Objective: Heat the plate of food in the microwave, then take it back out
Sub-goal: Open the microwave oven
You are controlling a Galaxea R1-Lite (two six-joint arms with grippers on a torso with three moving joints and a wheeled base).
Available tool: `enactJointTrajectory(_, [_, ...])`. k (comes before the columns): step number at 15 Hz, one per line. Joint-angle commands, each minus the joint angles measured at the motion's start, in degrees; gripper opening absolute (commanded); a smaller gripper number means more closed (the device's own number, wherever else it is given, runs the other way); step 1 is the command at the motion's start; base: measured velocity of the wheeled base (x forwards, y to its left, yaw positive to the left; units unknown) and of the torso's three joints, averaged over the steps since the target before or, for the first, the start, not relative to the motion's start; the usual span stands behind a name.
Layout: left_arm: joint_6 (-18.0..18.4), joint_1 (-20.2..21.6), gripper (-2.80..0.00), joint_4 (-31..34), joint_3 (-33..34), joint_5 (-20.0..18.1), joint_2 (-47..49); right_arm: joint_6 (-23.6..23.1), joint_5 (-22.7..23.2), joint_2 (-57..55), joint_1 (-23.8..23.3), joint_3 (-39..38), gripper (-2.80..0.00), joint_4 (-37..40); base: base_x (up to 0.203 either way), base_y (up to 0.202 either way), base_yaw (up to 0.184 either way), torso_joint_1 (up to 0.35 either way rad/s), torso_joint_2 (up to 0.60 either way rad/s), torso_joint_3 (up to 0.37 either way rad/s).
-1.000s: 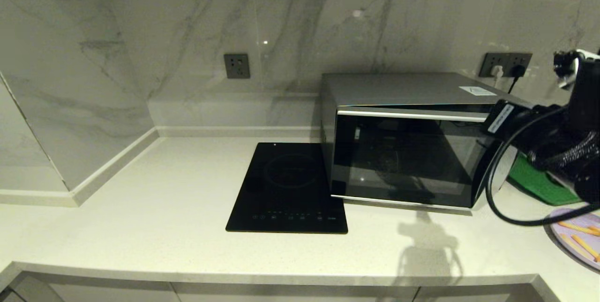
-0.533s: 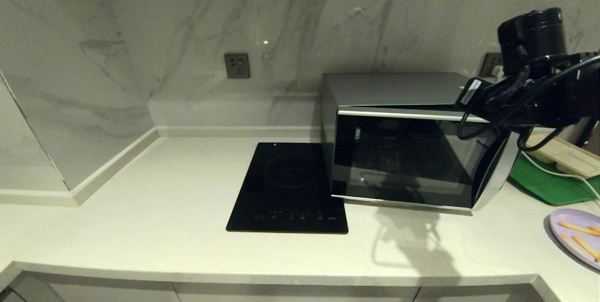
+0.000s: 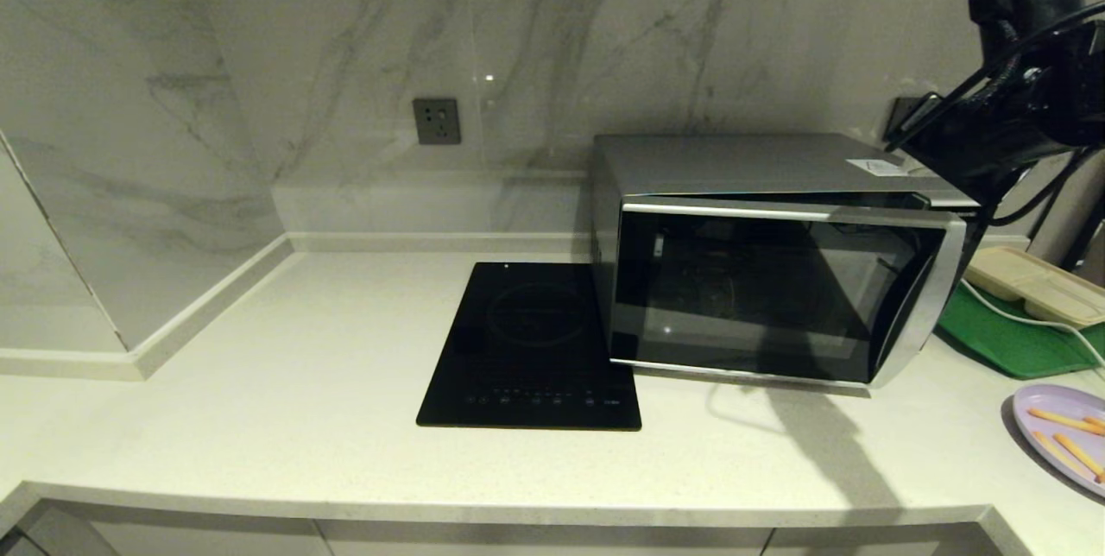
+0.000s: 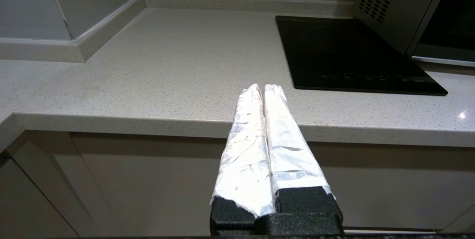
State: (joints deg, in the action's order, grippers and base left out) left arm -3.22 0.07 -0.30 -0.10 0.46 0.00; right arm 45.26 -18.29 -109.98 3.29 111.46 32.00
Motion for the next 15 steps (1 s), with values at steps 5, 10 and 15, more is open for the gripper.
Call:
enactJointTrajectory(5, [0.0, 0.0, -2.8, 0.0, 0.0, 0.0, 0.0, 5.0, 11.7, -4.4, -8.7, 1.8, -2.8, 3.3, 0.0, 0.0, 0.0, 0.0, 0.0, 0.0])
enactJointTrajectory(10, [0.0, 0.0, -2.8, 0.0, 0.0, 0.0, 0.0, 4.6, 14.2, -4.2, -8.7, 2.0, -2.8, 2.7, 0.0, 0.0, 0.0, 0.0, 0.0, 0.0])
enactJointTrajectory(15, [0.0, 0.0, -2.8, 0.0, 0.0, 0.1, 0.0, 1.6, 17.5, -5.6, -9.8, 2.0, -2.8, -1.8, 0.0, 0.0, 0.0, 0.0, 0.0, 0.0])
